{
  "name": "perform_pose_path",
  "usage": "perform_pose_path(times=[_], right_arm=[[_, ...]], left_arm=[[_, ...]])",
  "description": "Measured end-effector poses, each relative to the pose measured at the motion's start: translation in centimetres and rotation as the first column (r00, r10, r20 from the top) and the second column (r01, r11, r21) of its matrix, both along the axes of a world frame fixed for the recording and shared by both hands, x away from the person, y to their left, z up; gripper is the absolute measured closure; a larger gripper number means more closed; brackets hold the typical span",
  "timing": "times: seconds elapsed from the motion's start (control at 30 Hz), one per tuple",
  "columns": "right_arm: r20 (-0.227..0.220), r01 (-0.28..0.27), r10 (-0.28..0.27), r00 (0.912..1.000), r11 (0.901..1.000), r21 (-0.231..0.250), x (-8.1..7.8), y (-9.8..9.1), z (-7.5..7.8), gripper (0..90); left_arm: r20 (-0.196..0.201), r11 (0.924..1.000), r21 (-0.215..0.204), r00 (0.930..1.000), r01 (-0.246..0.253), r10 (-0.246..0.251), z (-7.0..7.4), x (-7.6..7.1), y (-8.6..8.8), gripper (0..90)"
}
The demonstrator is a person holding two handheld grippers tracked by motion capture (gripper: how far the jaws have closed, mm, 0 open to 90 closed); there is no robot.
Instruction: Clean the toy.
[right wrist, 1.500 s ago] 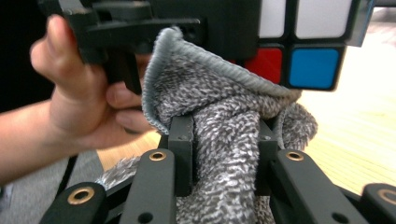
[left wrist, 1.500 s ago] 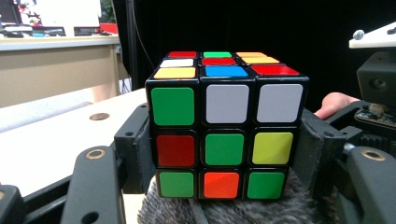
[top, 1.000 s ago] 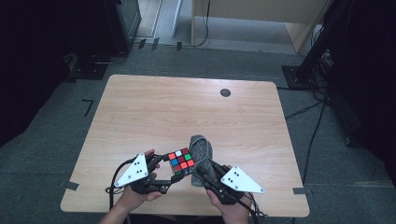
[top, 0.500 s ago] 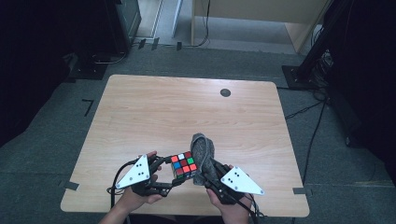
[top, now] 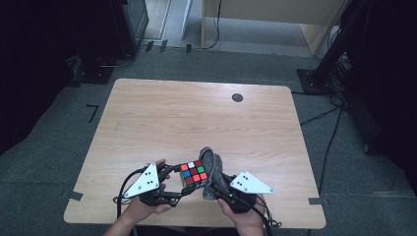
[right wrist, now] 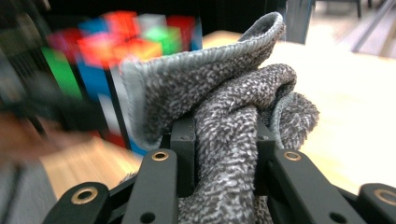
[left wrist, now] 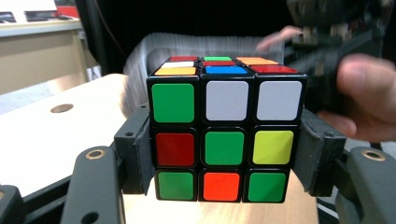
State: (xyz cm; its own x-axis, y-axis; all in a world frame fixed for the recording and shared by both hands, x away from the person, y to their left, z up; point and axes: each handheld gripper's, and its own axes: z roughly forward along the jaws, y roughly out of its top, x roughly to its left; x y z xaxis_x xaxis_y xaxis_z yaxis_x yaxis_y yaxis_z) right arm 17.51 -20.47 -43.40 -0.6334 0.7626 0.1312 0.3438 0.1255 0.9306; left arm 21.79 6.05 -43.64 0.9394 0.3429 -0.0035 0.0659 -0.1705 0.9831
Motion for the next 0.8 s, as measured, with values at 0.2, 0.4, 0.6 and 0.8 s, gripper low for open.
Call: perform_pose_path(times=[0.2, 0.4, 0.6, 0.8], right_arm=[[0.143, 0.108, -0.119, 0.9825, 0.9905, 0.086, -1.2, -0.9, 2.8, 70.9], [0.211, -0.049, 0.044, 0.9764, 0.9985, 0.022, -2.6, 2.4, 3.2, 70.0], [0.154, 0.027, -0.026, 0.9878, 0.9996, -0.001, -1.0, 1.3, 1.5, 69.3], [0.143, 0.078, -0.086, 0.9860, 0.9951, 0.062, -1.2, 0.1, 1.7, 69.2]], left_arm=[[0.082, 0.9886, 0.136, 0.9952, -0.064, 0.053, -0.8, -0.1, -0.7, 34.1], [0.126, 0.9776, 0.203, 0.9917, -0.053, 0.028, -1.4, -1.1, -2.3, 34.1], [0.130, 0.9752, 0.210, 0.9905, -0.071, 0.044, -1.2, -1.0, -1.8, 34.1], [0.121, 0.9708, 0.228, 0.9916, -0.074, 0.048, -1.5, -0.7, -2.1, 34.1]])
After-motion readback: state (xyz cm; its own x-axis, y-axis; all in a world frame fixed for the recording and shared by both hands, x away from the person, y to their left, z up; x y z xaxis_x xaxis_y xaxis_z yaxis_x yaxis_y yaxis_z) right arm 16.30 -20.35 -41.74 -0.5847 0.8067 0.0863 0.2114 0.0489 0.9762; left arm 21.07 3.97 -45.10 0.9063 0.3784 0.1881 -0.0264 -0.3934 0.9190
